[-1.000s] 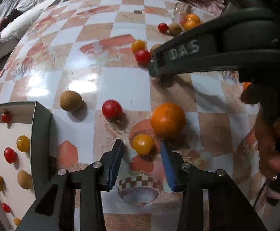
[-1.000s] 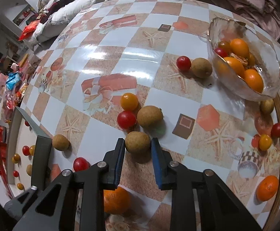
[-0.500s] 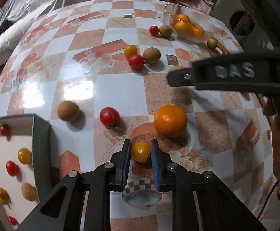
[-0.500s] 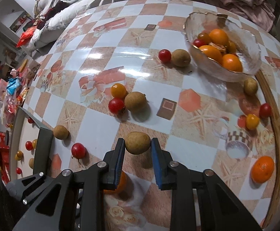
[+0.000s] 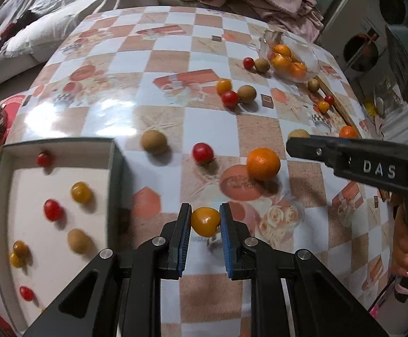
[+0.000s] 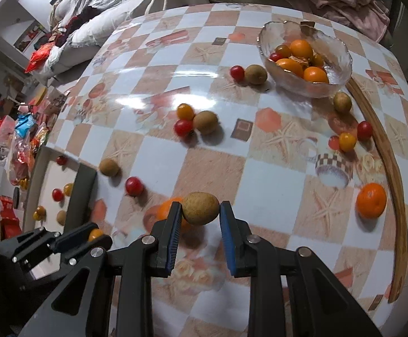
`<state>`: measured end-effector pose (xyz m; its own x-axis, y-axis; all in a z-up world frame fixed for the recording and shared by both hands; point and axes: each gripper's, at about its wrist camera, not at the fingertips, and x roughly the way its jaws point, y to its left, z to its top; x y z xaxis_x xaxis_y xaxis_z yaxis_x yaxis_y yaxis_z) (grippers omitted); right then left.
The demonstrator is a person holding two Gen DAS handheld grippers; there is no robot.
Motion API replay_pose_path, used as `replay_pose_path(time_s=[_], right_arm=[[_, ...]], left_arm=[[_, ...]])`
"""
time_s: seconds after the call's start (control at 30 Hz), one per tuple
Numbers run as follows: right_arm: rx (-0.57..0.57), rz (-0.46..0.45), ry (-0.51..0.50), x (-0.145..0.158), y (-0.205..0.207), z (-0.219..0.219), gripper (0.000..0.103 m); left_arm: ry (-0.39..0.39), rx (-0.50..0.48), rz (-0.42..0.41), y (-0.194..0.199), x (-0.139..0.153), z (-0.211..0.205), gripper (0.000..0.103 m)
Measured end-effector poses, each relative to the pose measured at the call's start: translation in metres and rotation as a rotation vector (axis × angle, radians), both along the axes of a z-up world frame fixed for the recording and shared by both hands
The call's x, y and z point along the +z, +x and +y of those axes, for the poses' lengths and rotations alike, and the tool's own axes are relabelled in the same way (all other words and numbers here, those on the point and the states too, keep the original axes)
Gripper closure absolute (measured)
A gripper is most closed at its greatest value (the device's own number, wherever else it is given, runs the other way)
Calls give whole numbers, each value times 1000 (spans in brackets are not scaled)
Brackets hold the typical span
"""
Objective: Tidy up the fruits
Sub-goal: 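Carry both held fruits over the white tray and lower them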
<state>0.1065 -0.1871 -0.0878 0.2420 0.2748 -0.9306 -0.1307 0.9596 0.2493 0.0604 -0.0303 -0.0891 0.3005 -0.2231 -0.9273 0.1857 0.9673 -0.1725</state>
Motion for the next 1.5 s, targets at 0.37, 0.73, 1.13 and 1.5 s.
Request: replay_pose_path(time_s=[0.37, 0.73, 1.13, 1.5], right_arm=[[55, -4, 2, 15, -29, 35, 73], [142, 13, 6, 20, -53, 86, 73], [254, 9, 17, 27, -60, 143, 73], [362, 25, 39, 24, -71, 195, 73]], left_arm=[[26, 64, -6, -23, 18, 41, 81], [33, 145, 8, -45, 21, 88, 81], [41, 271, 21, -73, 22, 140, 81], [93, 433, 49, -114, 19, 207, 81]])
